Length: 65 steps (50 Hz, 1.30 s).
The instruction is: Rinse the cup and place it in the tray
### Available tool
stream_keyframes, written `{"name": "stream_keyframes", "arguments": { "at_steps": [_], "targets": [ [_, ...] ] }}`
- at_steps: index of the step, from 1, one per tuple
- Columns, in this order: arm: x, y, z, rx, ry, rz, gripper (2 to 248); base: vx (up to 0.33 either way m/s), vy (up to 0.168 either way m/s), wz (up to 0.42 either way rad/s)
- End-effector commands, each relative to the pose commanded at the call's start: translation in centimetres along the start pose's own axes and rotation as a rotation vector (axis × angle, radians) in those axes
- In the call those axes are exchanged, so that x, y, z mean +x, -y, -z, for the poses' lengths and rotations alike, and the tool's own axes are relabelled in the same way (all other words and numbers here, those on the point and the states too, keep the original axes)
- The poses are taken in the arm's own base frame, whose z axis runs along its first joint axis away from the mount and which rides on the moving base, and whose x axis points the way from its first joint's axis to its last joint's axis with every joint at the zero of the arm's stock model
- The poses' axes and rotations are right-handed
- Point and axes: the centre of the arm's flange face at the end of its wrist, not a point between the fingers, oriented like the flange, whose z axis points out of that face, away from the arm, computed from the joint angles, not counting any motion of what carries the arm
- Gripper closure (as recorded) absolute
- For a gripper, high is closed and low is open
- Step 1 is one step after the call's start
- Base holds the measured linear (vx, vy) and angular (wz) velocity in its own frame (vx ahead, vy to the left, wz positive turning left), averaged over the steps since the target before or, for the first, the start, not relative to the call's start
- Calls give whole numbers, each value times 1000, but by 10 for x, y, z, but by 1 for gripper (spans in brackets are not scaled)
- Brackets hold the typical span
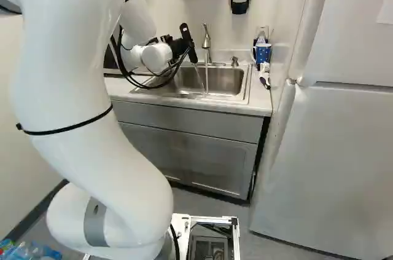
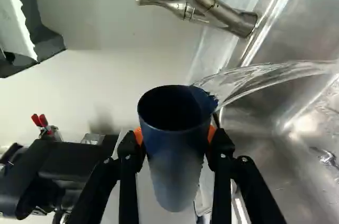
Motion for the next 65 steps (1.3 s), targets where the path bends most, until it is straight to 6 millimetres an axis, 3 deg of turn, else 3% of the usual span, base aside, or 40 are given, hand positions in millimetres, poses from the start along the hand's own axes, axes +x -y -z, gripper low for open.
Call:
{"name": "stream_keyframes", "arguments": {
  "at_steps": [65],
  "targets": [
    [0, 0, 0, 0, 0, -685, 125, 0, 0, 0]
  ]
}}
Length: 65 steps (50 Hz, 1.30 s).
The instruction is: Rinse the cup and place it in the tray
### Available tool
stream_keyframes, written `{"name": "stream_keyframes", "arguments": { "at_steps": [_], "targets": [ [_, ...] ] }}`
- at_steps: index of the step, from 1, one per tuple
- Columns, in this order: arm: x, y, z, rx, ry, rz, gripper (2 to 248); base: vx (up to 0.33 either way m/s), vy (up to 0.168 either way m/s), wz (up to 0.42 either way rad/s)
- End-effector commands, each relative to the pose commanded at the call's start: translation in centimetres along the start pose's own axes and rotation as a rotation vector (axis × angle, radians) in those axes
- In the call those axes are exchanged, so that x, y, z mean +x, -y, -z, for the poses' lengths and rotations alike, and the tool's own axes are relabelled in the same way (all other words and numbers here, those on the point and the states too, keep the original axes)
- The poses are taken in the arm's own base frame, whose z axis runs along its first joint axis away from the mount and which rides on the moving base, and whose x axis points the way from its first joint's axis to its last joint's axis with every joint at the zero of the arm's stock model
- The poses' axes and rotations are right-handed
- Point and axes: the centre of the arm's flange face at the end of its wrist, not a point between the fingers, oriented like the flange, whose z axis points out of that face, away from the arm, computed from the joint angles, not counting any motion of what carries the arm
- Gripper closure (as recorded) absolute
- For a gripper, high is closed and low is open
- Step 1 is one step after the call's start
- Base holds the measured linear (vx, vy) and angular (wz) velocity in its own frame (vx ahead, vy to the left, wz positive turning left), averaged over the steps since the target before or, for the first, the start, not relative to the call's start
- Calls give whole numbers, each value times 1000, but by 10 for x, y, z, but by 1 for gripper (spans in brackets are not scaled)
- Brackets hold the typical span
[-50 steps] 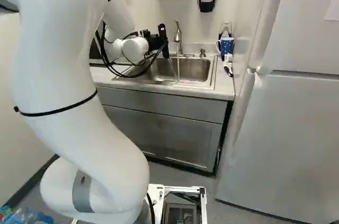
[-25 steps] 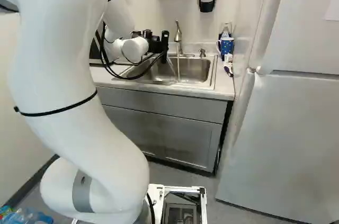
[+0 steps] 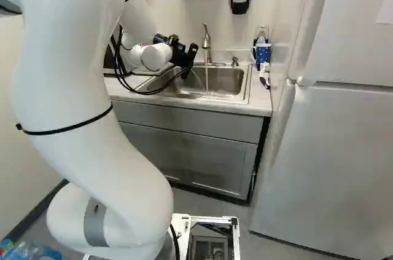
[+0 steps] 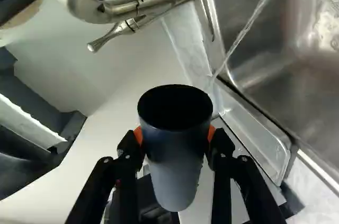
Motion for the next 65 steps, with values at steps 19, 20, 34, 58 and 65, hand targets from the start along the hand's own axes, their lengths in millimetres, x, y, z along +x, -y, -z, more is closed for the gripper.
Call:
{"name": "stream_keyframes", "arguments": {
  "at_steps": [19, 20, 34, 58, 65],
  "targets": [
    [0, 0, 0, 0, 0, -71, 125, 0, 0, 0],
    [0, 0, 0, 0, 0, -71, 125, 0, 0, 0],
    [0, 0, 0, 0, 0, -71, 125, 0, 0, 0],
    [0, 0, 0, 0, 0, -71, 125, 0, 0, 0],
    [0, 0, 0, 0, 0, -71, 125, 0, 0, 0]
  ]
}}
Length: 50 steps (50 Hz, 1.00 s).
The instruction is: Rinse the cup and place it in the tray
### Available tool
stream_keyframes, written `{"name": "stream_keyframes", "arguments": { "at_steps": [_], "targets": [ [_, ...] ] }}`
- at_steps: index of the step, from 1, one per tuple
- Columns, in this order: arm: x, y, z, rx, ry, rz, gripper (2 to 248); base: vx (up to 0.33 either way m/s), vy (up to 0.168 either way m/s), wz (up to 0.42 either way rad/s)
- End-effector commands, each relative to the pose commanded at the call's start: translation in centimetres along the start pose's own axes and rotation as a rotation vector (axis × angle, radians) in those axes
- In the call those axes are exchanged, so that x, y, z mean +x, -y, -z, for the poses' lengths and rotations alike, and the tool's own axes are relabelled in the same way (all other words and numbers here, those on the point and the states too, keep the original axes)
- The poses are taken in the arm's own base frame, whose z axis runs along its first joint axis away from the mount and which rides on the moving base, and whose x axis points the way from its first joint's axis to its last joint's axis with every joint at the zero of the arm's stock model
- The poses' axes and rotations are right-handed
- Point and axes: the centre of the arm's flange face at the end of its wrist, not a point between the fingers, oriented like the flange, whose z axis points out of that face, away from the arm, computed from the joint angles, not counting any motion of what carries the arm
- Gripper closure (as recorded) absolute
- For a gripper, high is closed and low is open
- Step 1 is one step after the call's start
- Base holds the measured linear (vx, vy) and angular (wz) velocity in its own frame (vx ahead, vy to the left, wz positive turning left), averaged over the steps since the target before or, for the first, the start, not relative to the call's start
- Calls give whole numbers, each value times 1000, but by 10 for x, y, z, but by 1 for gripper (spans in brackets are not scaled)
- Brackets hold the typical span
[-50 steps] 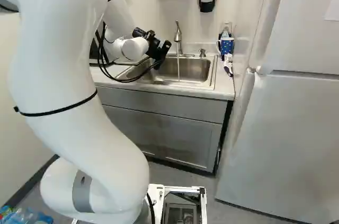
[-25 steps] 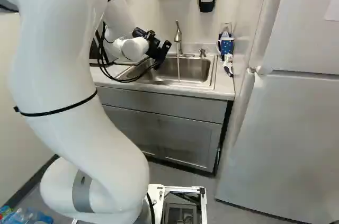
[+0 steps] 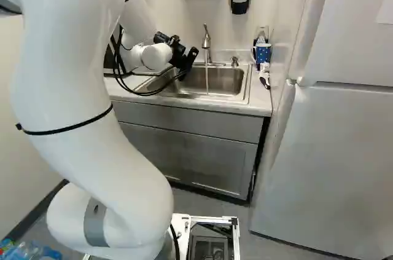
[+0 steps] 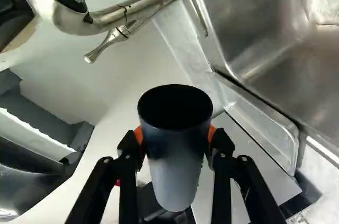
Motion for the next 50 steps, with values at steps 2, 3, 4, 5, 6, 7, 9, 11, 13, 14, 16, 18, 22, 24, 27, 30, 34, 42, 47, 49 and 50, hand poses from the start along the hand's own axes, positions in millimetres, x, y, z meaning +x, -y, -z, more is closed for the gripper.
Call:
{"name": "stream_keyframes", "arguments": {
  "at_steps": [2, 3, 4, 5, 6, 7, 9, 11, 13, 14, 16, 18, 22, 24, 27, 30, 34, 42, 47, 49, 50],
  "targets": [
    [0, 0, 0, 0, 0, 0, 125, 0, 0, 0],
    [0, 0, 0, 0, 0, 2, 125, 0, 0, 0],
    [0, 0, 0, 0, 0, 6, 125, 0, 0, 0],
    [0, 0, 0, 0, 0, 11, 125, 0, 0, 0],
    [0, 0, 0, 0, 0, 17, 125, 0, 0, 0],
    [0, 0, 0, 0, 0, 24, 125, 0, 0, 0],
    [0, 0, 0, 0, 0, 40, 125, 0, 0, 0],
    [0, 0, 0, 0, 0, 58, 125, 0, 0, 0],
    [0, 0, 0, 0, 0, 77, 125, 0, 0, 0],
    [0, 0, 0, 0, 0, 88, 125, 0, 0, 0],
    [0, 0, 0, 0, 0, 107, 125, 0, 0, 0],
    [0, 0, 0, 0, 0, 127, 125, 0, 0, 0],
    [0, 0, 0, 0, 0, 169, 125, 0, 0, 0],
    [0, 0, 0, 0, 0, 190, 125, 0, 0, 0],
    [0, 0, 0, 0, 0, 221, 125, 0, 0, 0],
    [0, 0, 0, 0, 0, 252, 125, 0, 0, 0],
    [0, 0, 0, 0, 0, 294, 125, 0, 0, 0],
    [0, 0, 0, 0, 0, 378, 125, 0, 0, 0],
    [0, 0, 0, 0, 0, 431, 125, 0, 0, 0],
    [0, 0, 0, 0, 0, 452, 125, 0, 0, 0],
    [0, 0, 0, 0, 0, 463, 125, 0, 0, 0]
  ]
}}
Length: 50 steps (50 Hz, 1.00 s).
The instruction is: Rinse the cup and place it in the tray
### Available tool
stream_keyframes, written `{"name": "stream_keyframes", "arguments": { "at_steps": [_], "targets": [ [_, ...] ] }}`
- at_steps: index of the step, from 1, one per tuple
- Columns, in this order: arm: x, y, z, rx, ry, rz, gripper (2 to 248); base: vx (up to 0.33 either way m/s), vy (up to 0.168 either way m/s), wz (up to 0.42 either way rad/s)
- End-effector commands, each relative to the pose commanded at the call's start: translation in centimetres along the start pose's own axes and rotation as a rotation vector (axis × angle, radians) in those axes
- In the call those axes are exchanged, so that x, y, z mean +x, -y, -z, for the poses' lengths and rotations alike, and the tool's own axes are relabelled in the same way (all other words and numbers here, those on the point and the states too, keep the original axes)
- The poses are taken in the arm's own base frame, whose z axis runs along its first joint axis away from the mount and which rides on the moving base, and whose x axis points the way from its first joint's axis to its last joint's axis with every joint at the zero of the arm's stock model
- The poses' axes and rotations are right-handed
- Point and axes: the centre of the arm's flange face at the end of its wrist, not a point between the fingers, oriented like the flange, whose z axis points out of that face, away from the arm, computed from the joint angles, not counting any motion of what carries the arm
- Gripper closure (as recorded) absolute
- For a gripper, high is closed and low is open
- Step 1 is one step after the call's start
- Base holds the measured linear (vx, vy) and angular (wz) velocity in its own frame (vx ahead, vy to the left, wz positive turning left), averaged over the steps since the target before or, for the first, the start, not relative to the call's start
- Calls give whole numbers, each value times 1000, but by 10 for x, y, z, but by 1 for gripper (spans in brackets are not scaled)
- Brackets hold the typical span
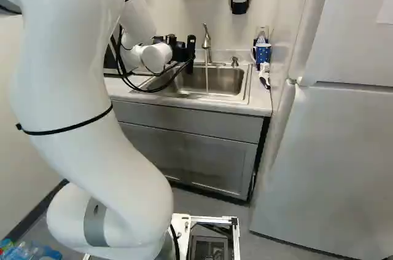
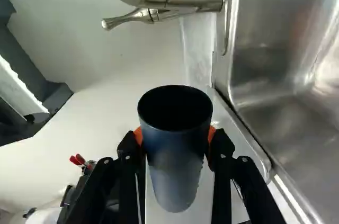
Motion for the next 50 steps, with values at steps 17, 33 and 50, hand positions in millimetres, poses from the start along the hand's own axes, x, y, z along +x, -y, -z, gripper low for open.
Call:
{"name": "stream_keyframes", "arguments": {
  "at_steps": [17, 33, 50],
  "targets": [
    [0, 0, 0, 0, 0, 179, 125, 0, 0, 0],
    [0, 0, 0, 0, 0, 348, 125, 0, 0, 0],
    [0, 0, 0, 0, 0, 526, 125, 0, 0, 0]
  ]
}}
